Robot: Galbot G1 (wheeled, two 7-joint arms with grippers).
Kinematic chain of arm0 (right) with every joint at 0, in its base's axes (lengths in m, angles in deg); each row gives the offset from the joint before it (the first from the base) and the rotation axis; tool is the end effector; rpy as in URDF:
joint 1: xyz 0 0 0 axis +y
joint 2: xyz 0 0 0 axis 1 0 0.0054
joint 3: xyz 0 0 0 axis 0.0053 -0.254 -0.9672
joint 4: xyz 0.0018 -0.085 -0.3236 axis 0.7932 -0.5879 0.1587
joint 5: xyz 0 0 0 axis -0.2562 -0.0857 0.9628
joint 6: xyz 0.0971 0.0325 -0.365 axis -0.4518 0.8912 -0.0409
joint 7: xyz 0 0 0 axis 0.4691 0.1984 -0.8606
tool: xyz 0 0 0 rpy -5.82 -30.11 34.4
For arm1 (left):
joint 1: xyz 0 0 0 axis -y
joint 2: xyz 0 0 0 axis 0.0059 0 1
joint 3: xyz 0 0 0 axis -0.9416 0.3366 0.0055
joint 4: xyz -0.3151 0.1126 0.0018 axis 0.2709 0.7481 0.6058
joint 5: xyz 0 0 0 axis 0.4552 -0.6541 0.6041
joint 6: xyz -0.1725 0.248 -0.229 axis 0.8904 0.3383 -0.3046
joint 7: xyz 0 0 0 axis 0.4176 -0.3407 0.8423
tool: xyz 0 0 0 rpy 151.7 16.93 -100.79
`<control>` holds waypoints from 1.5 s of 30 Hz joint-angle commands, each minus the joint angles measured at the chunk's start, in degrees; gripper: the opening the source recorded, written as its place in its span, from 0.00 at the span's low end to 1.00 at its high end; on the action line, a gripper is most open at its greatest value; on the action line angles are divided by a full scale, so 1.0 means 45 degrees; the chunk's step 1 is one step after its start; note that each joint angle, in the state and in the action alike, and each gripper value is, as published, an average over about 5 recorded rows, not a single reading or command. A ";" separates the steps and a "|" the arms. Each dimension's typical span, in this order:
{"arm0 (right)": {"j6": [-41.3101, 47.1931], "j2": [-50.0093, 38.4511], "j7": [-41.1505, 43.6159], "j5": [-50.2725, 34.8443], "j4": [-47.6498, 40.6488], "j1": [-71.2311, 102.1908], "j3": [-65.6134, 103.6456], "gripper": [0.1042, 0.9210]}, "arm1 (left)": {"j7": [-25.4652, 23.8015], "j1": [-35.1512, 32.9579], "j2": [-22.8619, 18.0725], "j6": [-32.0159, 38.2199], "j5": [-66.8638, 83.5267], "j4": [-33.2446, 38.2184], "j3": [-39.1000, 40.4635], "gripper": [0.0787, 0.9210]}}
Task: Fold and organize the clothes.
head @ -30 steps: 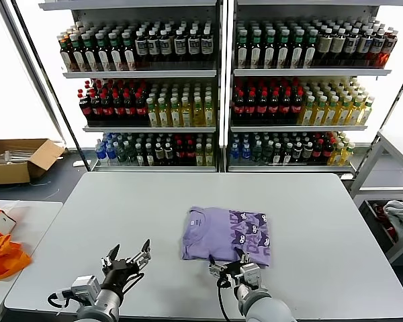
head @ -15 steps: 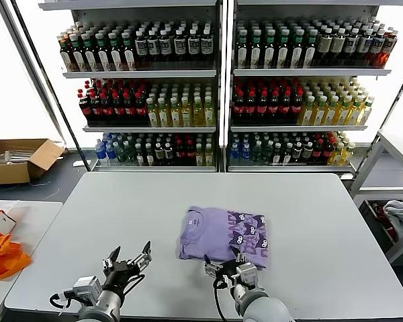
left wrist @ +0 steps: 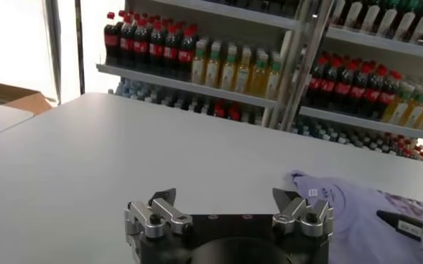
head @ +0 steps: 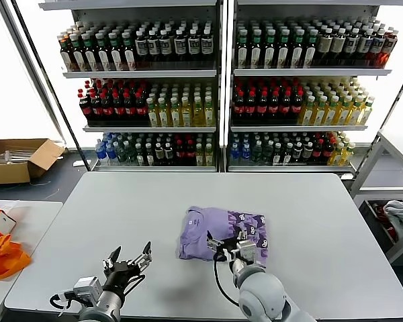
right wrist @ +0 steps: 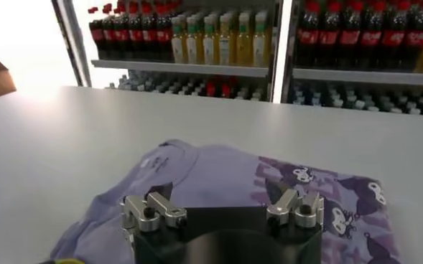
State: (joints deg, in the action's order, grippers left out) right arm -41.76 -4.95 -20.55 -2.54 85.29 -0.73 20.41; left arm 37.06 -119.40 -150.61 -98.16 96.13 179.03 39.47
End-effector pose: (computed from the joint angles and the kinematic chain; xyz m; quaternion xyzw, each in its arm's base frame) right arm 0.3069 0.1092 -0.2533 0.1284 -0.9650 0.0196 0.2280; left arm 0.2075 0.0055 -0.2283 0.0046 -0.9722 0.0977 0.2127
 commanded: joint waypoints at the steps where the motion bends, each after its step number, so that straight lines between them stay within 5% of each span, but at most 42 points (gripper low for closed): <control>1: -0.0017 0.1441 -0.0582 -0.0530 -0.2542 -0.1251 0.0527 0.88 | -0.0007 -0.0046 0.0000 0.0003 -0.0009 0.0005 -0.0041 0.88; 16: -0.0008 0.1250 -0.0044 -0.0775 -0.2798 -0.1168 0.0458 0.88 | -0.0018 0.0016 -0.0009 0.0003 -0.0013 -0.0117 0.0031 0.88; 27: -0.0022 -0.0078 0.2644 -0.1029 -0.3378 -0.2608 -0.0843 0.88 | -0.0012 -0.0105 0.0032 -0.0017 -0.0027 0.0018 0.0006 0.88; 45: -0.0256 0.0108 0.3140 0.0778 -0.0635 -0.1717 0.1668 0.88 | -0.0160 -0.0092 -0.0130 0.0149 -0.0283 0.0127 -0.0006 0.88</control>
State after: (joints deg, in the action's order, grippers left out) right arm -42.33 -4.58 -8.18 -5.44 74.61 -9.65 19.82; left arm 36.60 -119.83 -151.19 -98.17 95.38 179.25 39.72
